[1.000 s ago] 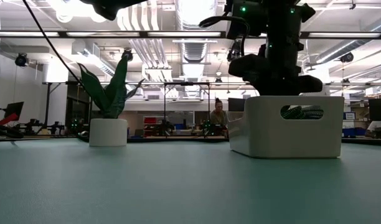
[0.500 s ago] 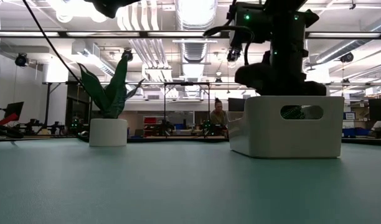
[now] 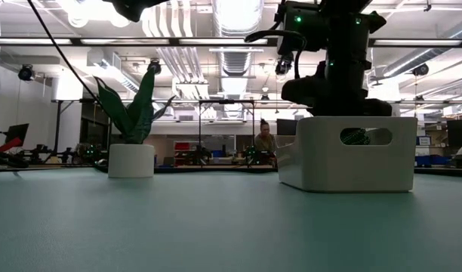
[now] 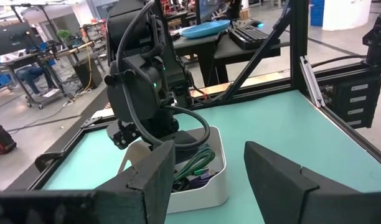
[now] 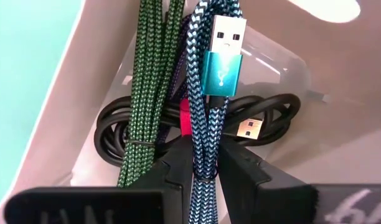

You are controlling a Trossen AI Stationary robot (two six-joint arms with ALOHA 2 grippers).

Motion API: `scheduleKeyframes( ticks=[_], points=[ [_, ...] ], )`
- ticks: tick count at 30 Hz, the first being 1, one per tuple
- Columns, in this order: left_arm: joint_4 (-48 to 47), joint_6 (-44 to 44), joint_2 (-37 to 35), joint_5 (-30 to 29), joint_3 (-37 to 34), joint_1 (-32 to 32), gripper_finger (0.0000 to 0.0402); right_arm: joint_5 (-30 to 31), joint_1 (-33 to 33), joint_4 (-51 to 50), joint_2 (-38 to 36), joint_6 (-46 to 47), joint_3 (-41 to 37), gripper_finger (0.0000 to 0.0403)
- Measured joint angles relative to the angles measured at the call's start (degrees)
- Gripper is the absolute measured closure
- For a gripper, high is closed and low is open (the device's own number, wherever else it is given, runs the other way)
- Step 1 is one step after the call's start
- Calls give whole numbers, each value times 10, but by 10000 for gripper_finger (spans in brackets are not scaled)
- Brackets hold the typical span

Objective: Pick and place USB-C Cables
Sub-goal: Put the blue charger cable into the gray bin

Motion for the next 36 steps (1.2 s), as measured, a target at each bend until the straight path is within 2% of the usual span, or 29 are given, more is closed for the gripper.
scheduleKeyframes(
  ticks=[36],
  points=[
    [0, 0, 0, 0, 0, 0, 223, 10, 0, -1, 0, 11, 0, 344]
  ],
)
